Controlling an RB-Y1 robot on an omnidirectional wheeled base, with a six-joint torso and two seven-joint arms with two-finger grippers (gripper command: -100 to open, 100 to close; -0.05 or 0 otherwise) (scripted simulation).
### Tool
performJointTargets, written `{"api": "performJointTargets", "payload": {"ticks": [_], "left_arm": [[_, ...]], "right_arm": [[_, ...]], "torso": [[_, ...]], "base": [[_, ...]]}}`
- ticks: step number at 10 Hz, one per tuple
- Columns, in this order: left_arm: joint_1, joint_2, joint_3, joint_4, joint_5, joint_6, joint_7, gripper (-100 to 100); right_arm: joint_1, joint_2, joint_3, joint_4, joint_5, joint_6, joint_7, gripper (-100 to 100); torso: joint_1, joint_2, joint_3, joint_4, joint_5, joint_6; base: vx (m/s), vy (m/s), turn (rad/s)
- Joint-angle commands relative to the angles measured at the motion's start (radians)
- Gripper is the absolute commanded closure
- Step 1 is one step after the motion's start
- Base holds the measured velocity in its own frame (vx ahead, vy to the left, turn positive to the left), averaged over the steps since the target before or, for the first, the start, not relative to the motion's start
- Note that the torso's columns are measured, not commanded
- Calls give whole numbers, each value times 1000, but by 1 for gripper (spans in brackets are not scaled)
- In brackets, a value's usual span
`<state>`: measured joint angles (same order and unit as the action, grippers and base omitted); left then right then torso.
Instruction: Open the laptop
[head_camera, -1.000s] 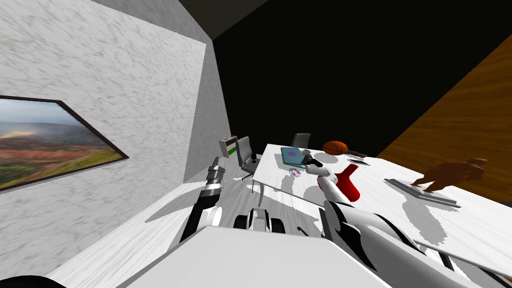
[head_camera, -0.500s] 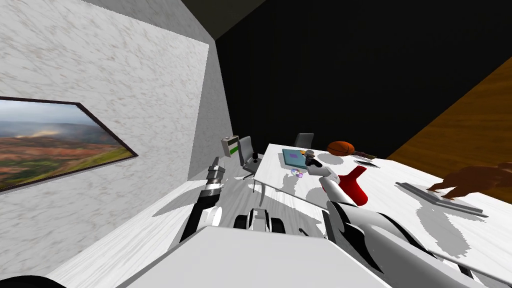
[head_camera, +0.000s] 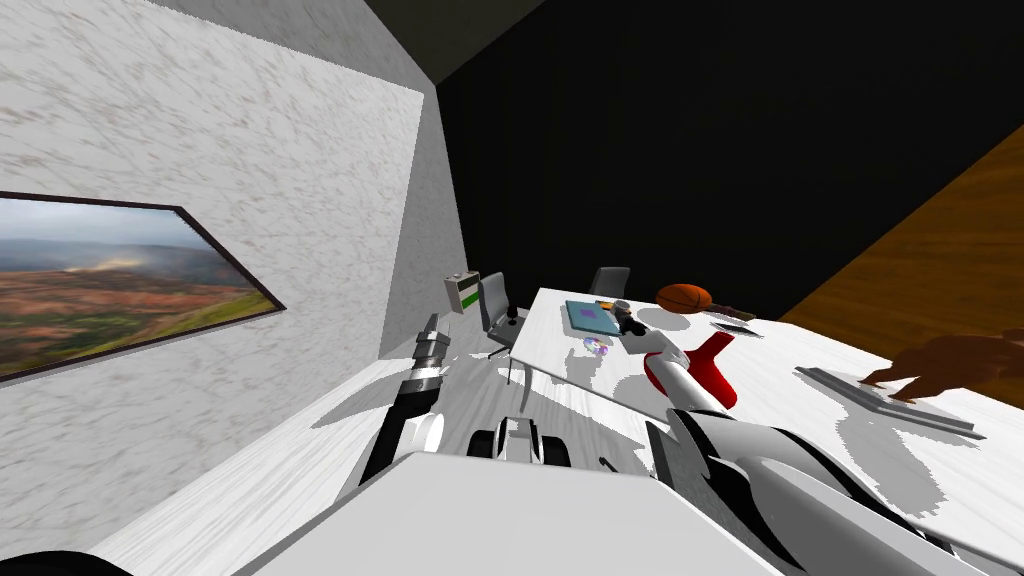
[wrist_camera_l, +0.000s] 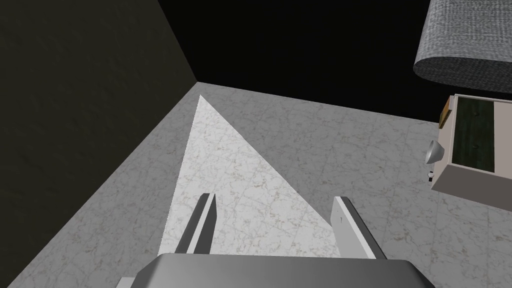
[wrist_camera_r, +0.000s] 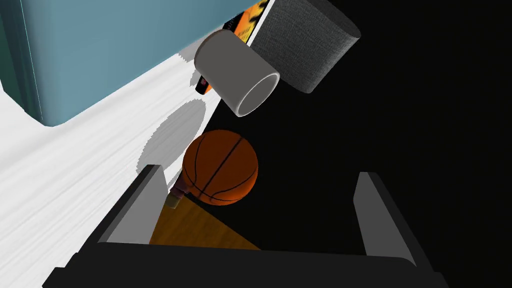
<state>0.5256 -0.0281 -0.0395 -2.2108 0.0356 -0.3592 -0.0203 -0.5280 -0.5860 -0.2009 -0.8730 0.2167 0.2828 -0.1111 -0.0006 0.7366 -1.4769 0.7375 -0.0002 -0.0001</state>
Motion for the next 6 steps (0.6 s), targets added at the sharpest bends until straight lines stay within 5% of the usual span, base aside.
{"api": "performJointTargets", "payload": {"ticks": [1, 4, 6], "left_arm": [[0, 0, 0, 0, 0, 0, 0, 0], [0, 0, 0, 0, 0, 0, 0, 0], [0, 0, 0, 0, 0, 0, 0, 0]], "right_arm": [[-1, 0, 0, 1, 72, -1, 69, -100], [26, -99, 102, 22, 172, -11, 158, -100], [26, -101, 117, 22, 244, -11, 213, -100]], "torso": [[1, 1, 0, 0, 0, 0], [2, 4, 2, 1, 1, 0], [-1, 0, 0, 0, 0, 0]], "base": [[0, 0, 0], [-36, 30, 148], [-3, 3, -15]]}}
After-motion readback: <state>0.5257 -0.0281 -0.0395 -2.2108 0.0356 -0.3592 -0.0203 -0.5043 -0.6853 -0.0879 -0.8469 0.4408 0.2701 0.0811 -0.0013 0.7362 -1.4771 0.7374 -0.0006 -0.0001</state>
